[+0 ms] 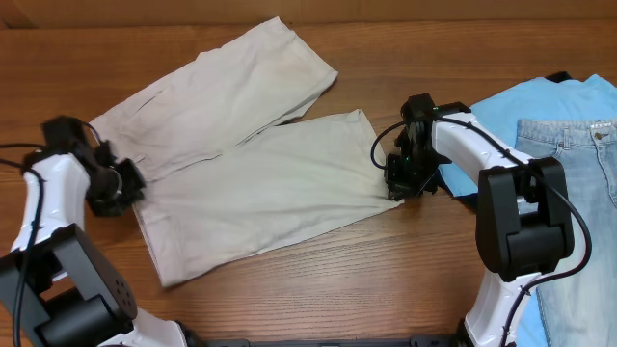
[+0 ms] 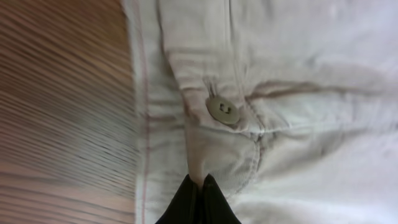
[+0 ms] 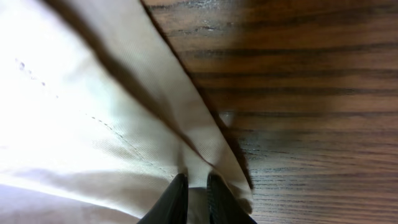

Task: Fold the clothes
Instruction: 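Pull the shorts' edges outward with both grippers to straighten them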

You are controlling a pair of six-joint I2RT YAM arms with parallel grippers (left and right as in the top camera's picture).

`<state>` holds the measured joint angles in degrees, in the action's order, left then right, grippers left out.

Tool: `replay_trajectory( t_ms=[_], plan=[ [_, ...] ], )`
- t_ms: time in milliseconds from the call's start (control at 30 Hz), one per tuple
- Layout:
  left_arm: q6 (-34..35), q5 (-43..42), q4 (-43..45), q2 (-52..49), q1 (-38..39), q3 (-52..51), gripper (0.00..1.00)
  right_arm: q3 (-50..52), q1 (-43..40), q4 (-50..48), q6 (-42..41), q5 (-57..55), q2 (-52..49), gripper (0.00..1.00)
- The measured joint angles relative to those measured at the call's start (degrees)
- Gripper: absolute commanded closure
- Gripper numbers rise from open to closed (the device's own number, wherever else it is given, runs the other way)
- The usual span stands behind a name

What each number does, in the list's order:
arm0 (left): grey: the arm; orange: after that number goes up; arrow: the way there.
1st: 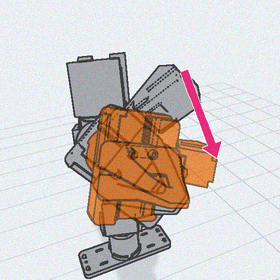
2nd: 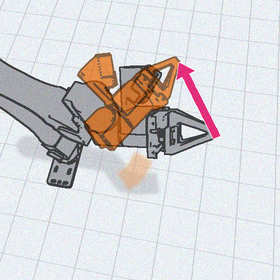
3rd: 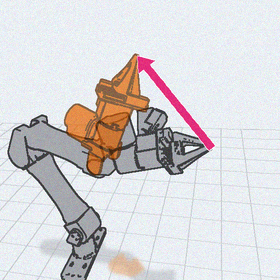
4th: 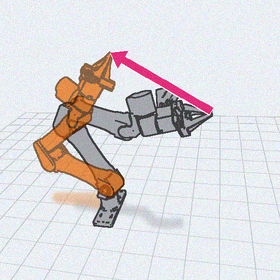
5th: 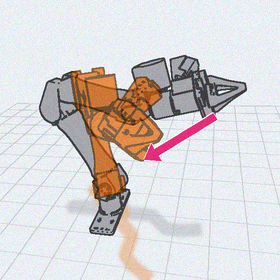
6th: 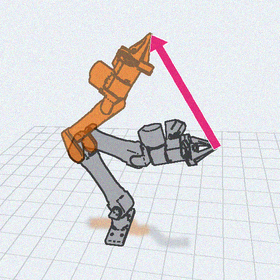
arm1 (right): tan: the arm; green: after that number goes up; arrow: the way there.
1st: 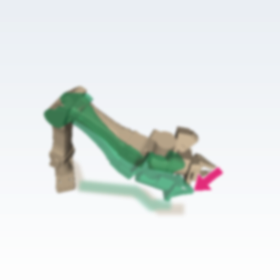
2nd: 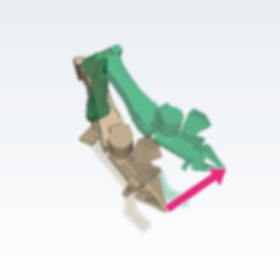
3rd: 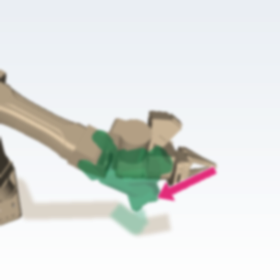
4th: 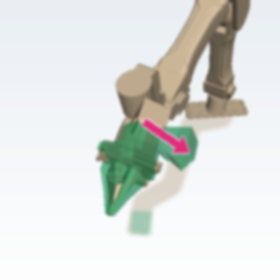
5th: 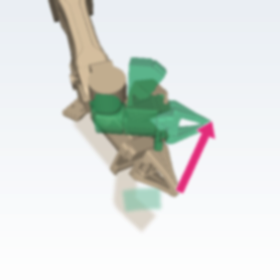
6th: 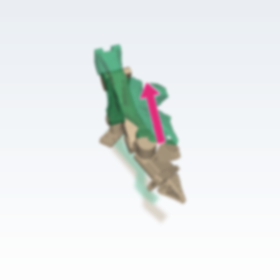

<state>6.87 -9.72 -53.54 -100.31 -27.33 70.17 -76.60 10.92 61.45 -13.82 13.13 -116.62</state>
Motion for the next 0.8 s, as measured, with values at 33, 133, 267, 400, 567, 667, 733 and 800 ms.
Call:
replay_trajectory(
  t_ms=[33,133,267,400,567,667,733,800],
  plan=[
    [0.0,0.3,-0.2,0.0,-0.3,0.5,0.96,0.0,0.0,0.0,0.0,0.0,0.0,0.85],
    [0.5,1.9,-0.7,0.0,-0.8,0.5,0.96,0.0,0.0,0.0,0.0,0.0,0.0,0.85],
    [1.3,3.3,1.6,0.0,-0.8,-1.4,0.81,0.0,0.0,0.0,0.0,0.1,0.0,0.78],
    [2.1,6.0,3.0,0.0,-1.1,-3.5,0.60,-0.1,0.1,0.1,0.3,1.0,0.0,0.71],
    [2.9,6.8,3.7,0.0,-1.2,-3.6,0.60,-0.3,0.1,1.4,0.2,1.1,0.0,0.59],
    [3.0,4.6,2.5,0.0,-1.2,-3.6,0.62,-0.5,0.0,3.8,0.4,0.1,0.0,0.56],
    [1.5,0.7,1.4,0.0,-1.3,-3.5,0.62,-0.5,0.0,5.0,0.4,-1.0,0.0,0.55],
    [-0.6,-4.3,-0.3,0.0,-1.3,-3.0,0.68,-0.5,0.0,5.2,0.3,-1.9,0.4,0.53]
  ],
)
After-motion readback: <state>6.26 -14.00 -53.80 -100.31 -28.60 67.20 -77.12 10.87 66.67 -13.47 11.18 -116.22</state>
